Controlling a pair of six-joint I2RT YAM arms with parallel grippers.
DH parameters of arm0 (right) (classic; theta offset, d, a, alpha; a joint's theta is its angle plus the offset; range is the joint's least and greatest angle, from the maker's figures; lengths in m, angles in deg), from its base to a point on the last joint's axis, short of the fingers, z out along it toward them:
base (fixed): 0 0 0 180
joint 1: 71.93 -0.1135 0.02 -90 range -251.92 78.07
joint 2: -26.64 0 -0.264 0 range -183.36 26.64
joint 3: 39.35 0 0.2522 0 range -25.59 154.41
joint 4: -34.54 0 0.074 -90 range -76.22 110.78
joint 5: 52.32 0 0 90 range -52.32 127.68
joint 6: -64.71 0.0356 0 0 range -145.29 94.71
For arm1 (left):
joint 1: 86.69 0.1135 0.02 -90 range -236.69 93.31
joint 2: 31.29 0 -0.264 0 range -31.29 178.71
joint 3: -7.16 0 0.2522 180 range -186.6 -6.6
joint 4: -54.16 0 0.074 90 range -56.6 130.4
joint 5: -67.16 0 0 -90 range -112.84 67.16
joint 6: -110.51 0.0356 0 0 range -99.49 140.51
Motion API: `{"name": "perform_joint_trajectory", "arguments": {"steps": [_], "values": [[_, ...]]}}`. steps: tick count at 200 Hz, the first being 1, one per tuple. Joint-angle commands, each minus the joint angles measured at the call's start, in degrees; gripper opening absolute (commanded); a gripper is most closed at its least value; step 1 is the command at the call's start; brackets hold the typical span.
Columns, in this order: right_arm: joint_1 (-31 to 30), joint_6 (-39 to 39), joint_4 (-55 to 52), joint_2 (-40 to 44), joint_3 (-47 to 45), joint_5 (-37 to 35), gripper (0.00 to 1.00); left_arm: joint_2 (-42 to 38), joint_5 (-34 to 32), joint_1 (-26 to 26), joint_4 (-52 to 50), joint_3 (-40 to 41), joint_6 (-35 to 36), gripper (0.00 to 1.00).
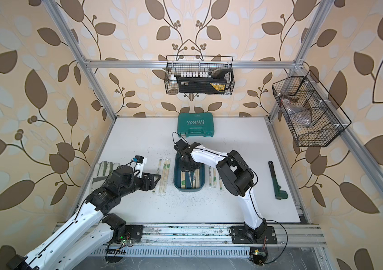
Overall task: Take the paired disposable chopsticks out of the storage box
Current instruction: Pick up the paired disposable chopsticks from the storage box.
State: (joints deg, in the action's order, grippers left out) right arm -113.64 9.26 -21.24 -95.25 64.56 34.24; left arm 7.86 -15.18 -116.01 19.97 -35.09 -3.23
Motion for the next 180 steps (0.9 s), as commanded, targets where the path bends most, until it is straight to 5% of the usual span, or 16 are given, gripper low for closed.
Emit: {"name": "perform_joint_trajectory", "arguments": {"steps": [1, 121, 180], "values": [[0.7, 1.7, -0.5, 1.4, 1.1, 0.0, 0.12, 0.3, 0.1, -0.3, 0.3, -2.6, 0.7, 0.76], [0.8, 0.7, -4.7, 11.3, 2.9, -0.5, 0.11, 0.0, -0.5, -0.6, 0.6, -4.3, -0.2, 0.75], [5.0, -3.6, -9.1, 23.5, 0.0, -3.0, 0.13, 6.5, -4.5, -8.0, 4.0, -10.8, 0.6, 0.80]]}}
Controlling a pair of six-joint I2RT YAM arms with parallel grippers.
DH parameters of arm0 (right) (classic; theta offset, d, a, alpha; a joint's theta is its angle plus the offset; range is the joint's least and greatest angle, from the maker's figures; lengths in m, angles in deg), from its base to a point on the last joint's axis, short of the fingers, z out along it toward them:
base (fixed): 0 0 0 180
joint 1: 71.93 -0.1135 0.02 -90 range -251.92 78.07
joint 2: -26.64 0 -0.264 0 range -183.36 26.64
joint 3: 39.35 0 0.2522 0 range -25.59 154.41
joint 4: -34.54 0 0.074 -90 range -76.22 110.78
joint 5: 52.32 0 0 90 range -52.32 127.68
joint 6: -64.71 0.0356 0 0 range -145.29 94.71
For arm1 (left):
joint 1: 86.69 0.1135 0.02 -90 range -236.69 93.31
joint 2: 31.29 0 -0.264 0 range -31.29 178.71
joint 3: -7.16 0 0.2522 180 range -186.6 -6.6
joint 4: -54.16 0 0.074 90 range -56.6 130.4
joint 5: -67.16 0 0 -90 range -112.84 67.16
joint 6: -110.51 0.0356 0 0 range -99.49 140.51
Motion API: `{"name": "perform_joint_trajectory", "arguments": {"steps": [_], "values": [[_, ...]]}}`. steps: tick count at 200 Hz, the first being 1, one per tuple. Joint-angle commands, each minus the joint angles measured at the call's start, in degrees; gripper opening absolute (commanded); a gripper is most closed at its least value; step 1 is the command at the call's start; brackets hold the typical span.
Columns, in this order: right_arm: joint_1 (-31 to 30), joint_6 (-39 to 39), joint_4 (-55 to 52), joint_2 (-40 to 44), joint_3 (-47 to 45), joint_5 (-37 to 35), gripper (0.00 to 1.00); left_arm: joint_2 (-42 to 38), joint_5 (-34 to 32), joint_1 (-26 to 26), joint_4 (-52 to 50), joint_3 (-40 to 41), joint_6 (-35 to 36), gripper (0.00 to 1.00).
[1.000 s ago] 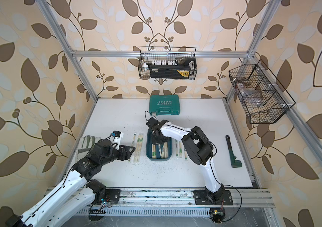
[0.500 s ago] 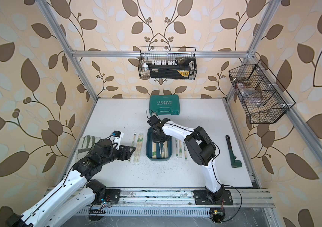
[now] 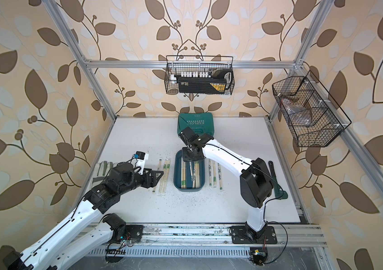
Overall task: Take the paired disposable chopsticks out of the storage box
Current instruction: Pick up the paired disposable chopsticks from the storage box, then place the paired disposable chopsticks at the center of the board.
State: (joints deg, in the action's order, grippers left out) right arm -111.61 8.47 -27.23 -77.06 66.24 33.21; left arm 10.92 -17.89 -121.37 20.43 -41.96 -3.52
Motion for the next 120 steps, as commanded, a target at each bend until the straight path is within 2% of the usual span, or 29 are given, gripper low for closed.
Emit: {"name": "perform_joint_trajectory", "arguments": {"steps": [1, 41, 77, 120], "values": [[3.1, -2.9, -3.2, 5.6, -1.9, -2.0, 0.12, 3.6, -1.8, -2.9, 3.6, -4.1, 0.9, 0.80], [11.7, -8.0, -2.5, 14.2, -13.3, -3.5, 0.13, 10.0, -4.6, -10.8, 6.3, -6.6, 1.7, 0.80], [20.6, -12.3, 2.1, 17.3, -25.1, -2.0, 0.13, 13.2, -4.1, -11.3, 6.3, -7.5, 2.8, 0.81], [21.4, -14.9, 8.3, 13.9, -30.2, -2.1, 0.13, 12.5, -4.9, -11.3, 7.4, -5.9, 3.7, 0.83]]}}
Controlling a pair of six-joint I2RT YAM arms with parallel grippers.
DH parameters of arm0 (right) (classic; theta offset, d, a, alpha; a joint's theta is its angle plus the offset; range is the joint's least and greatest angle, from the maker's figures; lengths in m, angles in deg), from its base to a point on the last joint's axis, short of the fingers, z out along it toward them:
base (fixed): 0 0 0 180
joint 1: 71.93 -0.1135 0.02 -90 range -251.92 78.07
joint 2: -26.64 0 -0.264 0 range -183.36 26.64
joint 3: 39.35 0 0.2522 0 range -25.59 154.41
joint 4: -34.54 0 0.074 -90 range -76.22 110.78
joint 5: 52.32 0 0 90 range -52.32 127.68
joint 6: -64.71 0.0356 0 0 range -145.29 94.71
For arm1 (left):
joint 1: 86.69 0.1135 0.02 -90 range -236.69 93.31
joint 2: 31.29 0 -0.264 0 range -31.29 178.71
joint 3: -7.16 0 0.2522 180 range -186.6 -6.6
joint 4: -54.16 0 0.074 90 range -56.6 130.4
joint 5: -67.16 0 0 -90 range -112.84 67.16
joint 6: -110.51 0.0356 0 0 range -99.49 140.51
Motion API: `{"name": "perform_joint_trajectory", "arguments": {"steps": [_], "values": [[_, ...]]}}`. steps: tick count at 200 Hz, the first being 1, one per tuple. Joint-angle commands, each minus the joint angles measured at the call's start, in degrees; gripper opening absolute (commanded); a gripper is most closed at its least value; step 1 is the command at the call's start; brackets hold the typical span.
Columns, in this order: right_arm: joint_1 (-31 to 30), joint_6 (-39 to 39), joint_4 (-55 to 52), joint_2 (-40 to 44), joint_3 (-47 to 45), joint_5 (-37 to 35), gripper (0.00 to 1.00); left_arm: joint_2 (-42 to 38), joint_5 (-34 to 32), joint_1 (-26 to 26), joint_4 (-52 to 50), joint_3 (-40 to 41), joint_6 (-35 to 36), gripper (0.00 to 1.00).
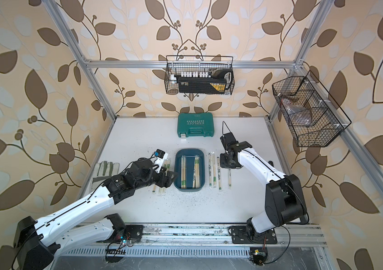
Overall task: Take the paired disposable chopsticks out of the storage box
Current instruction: Place the paired disposable chopsticks at the center of the board.
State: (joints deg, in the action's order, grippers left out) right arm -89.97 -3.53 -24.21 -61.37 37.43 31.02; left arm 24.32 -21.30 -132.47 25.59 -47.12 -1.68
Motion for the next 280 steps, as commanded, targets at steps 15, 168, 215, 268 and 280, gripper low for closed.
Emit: {"name": "perform_joint_trajectory", "arguments": {"steps": [15, 168, 215, 268, 280], "values": [[-0.2, -3.1, 4.9, -2.5, -0.8, -1.0, 0.13, -1.0, -1.4, -0.2, 1.2, -1.2, 2.0, 0.83], [9.5, 1.5, 6.0, -15.3, 0.4, -0.9, 0.37, -2.0, -2.8, -0.2, 0.4, 1.2, 1.9, 0.86], [7.7, 1.4, 7.3, -17.4, -0.7, 0.8, 0.20, -3.1, -3.5, -0.2, -0.7, 1.3, 1.5, 0.86], [5.1, 3.6, 8.6, -17.8, -1.7, 3.0, 0.15, -2.6, -3.8, -0.2, -0.5, 1.4, 1.2, 0.86], [4.6, 4.5, 8.9, -17.5, -2.0, 3.1, 0.15, -2.2, -3.7, -0.2, -0.4, 1.3, 1.3, 0.86]]}}
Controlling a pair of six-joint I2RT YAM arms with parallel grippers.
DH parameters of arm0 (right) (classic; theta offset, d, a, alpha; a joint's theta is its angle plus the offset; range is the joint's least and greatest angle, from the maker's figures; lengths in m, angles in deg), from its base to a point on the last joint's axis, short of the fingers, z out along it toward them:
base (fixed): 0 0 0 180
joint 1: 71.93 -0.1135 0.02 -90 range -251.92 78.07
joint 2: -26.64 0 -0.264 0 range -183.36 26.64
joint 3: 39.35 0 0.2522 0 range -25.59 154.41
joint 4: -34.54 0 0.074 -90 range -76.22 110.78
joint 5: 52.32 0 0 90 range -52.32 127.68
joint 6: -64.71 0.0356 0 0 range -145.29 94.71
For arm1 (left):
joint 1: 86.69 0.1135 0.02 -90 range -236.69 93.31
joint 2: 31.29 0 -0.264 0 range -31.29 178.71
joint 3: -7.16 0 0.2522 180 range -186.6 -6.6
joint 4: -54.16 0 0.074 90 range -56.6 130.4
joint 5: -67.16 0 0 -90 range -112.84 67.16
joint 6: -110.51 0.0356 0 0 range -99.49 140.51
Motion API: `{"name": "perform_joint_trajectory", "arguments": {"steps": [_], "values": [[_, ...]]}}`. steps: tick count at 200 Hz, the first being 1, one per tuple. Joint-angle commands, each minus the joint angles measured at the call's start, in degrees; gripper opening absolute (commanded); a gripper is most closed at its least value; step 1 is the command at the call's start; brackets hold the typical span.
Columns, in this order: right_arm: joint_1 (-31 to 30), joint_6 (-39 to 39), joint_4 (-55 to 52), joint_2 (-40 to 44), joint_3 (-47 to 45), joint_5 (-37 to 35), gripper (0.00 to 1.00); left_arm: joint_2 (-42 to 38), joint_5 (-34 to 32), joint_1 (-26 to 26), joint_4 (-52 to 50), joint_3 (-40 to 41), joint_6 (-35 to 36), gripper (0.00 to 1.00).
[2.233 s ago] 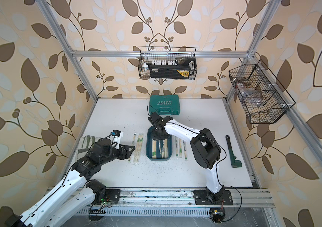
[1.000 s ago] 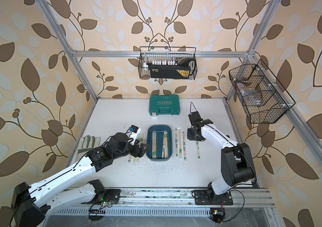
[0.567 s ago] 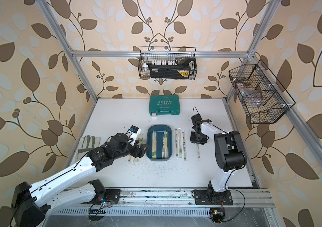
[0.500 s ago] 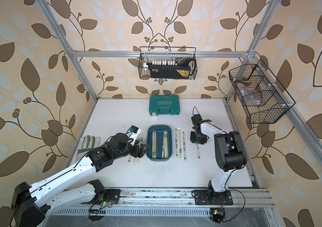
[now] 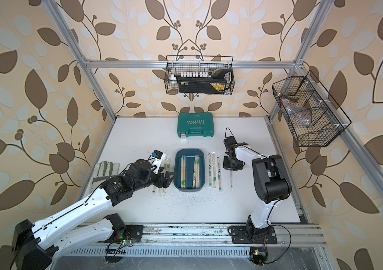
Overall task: Take the paired disposable chopsticks out of the storage box
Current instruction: Place the paired disposable chopsticks at the center of the board.
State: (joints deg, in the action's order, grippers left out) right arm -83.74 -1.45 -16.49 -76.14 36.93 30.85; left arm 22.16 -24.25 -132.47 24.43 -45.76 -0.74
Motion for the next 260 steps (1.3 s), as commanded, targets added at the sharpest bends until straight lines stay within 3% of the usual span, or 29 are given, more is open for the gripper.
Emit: {"name": "perform_joint_trajectory", "arguments": {"steps": [1, 190, 260], "values": [[-1.7, 2.4, 1.1, -2.7, -1.5, 3.2, 0.15, 0.0, -0.7, -0.2, 0.7, -0.1, 0.3, 0.86], [-7.2, -0.6, -2.3, -2.8, 0.2, -1.0, 0.14, 1.2, -0.8, -0.1, -0.3, -1.3, 1.5, 0.86], [-7.0, 0.3, -2.7, -4.4, 0.9, -1.5, 0.27, 1.2, -1.1, -0.2, -0.5, -1.2, 1.5, 0.87]]}}
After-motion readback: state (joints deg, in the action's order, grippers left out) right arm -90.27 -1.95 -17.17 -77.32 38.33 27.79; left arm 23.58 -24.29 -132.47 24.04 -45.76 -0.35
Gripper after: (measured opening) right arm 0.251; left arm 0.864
